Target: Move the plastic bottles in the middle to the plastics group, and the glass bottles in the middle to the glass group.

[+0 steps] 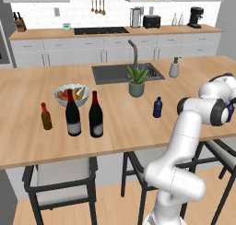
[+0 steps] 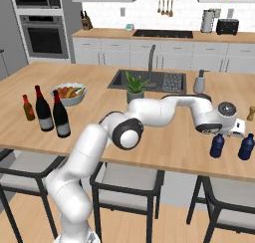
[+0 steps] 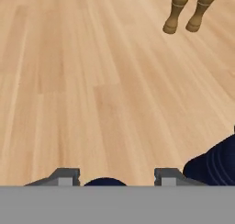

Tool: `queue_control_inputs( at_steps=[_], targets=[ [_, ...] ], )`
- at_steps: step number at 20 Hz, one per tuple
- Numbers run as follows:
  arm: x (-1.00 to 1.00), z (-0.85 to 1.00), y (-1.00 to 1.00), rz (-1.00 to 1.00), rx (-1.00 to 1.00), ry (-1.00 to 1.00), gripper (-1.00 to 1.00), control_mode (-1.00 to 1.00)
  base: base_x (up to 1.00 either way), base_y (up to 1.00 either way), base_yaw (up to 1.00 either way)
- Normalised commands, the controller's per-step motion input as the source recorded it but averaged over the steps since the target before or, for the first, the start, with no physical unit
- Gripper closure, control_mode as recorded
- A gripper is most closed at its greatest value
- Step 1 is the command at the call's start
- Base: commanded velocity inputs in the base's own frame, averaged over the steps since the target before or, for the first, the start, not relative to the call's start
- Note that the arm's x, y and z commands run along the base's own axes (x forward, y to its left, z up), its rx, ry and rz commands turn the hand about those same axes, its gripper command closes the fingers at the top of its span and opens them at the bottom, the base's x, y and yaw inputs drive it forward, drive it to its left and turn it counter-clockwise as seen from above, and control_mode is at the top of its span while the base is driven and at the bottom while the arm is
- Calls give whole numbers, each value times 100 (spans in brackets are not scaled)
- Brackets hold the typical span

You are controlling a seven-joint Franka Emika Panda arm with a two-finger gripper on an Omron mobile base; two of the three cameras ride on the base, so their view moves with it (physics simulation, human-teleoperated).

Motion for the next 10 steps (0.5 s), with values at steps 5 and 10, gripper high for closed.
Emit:
queue_control_inputs(
  at_steps=[5,10],
  targets=[
    [-3,2,14,-3,-1,-13,-100,-100,0,0,0],
    [-28,20,19,-5,-3,-11,-100,-100,0,0,0]
  ],
)
